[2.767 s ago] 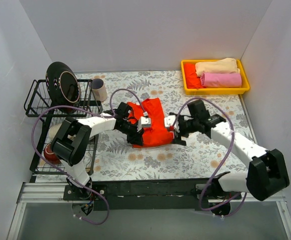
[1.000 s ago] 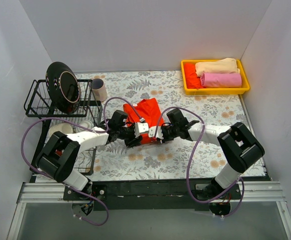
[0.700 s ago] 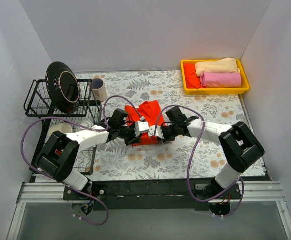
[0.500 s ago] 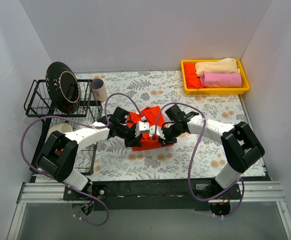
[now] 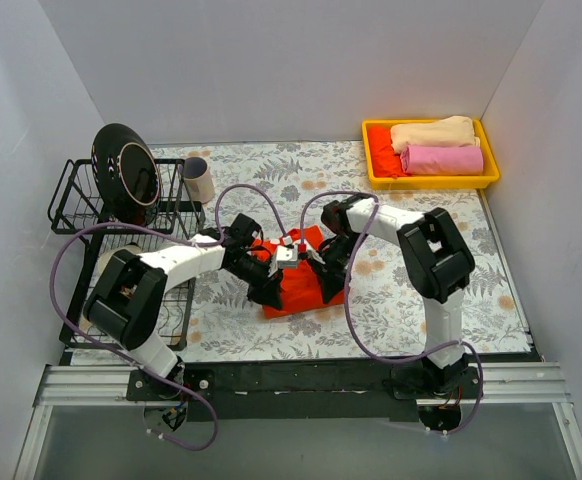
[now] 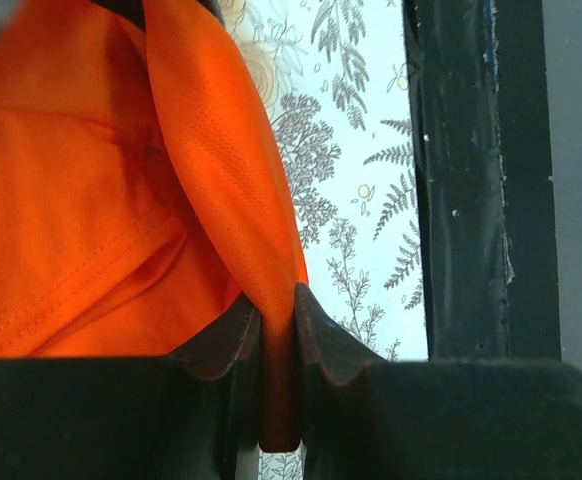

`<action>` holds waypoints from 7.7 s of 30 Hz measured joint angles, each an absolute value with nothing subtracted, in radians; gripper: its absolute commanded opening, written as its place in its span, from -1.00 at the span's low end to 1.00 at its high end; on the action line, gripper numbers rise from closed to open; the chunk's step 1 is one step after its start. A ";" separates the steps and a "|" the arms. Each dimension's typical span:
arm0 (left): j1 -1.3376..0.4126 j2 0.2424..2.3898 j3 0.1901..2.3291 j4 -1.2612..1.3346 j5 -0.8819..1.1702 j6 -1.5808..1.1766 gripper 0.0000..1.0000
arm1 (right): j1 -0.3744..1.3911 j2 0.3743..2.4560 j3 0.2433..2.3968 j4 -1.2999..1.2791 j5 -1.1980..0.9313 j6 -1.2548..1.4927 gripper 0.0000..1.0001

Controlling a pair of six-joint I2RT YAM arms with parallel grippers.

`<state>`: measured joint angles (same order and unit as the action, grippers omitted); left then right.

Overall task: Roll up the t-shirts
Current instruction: Roll the T-shirt to the center of the board.

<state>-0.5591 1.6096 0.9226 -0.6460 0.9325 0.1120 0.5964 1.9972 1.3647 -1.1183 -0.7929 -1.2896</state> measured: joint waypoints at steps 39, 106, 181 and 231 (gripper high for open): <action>-0.665 1.311 1.117 -0.606 0.662 -0.378 0.96 | 0.570 2.550 1.884 -1.563 -0.930 -0.909 -0.85; -0.701 1.448 0.602 -0.066 0.493 0.224 -1.00 | 0.434 2.377 1.964 -1.409 -0.849 -0.886 0.97; -0.564 1.526 0.670 -0.022 0.617 0.016 -0.86 | 0.709 1.544 0.725 0.030 -0.362 -0.962 -0.69; -0.435 1.460 0.933 -0.680 0.735 0.141 0.96 | 0.508 2.459 1.684 -1.466 -0.999 -1.018 -0.76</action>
<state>-0.4351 1.4597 0.9325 -0.6804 0.7353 0.1406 0.5079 2.4588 1.6844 -1.4662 -0.9985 -1.0180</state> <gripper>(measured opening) 0.625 0.261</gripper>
